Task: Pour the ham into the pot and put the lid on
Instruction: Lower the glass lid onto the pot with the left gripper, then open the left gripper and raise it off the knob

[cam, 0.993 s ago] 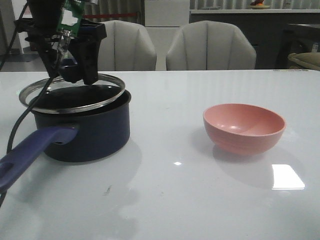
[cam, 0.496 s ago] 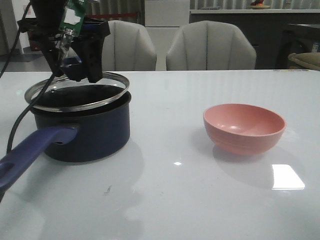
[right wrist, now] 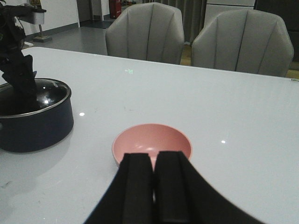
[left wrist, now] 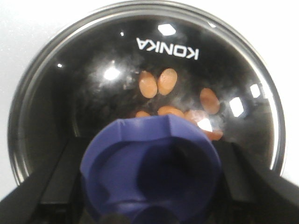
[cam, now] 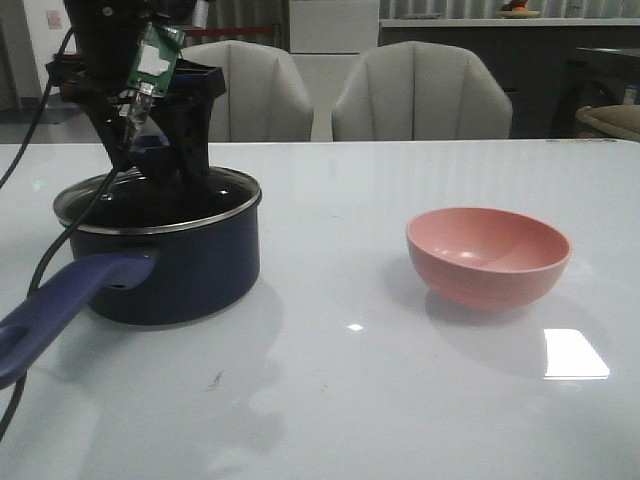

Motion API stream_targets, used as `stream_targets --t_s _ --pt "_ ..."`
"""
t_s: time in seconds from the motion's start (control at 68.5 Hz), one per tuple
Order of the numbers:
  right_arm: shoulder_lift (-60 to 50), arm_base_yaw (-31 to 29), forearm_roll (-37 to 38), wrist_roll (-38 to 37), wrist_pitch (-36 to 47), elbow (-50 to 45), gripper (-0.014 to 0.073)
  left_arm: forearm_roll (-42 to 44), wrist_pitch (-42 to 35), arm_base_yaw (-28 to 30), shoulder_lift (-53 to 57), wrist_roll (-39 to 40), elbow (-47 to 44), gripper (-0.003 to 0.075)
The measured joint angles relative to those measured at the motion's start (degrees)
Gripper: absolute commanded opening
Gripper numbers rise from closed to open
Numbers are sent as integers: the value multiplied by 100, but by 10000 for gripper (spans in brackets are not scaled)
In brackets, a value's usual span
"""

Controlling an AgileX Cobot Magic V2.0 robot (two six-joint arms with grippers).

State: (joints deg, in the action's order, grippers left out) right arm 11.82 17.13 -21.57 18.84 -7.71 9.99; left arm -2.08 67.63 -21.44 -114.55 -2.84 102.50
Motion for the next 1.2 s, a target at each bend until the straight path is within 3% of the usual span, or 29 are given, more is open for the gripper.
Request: stream_targets --t_s 0.175,0.409,0.496,1.197 --pt "0 0 0 0 0 0 157 0 29 0 -47 0 47 240" --pt "0 0 0 0 0 0 157 0 29 0 -47 0 47 499" --pt "0 0 0 0 0 0 157 0 29 0 -60 0 47 553" --pt "0 0 0 0 0 0 157 -11 -301 0 -93 0 88 554"
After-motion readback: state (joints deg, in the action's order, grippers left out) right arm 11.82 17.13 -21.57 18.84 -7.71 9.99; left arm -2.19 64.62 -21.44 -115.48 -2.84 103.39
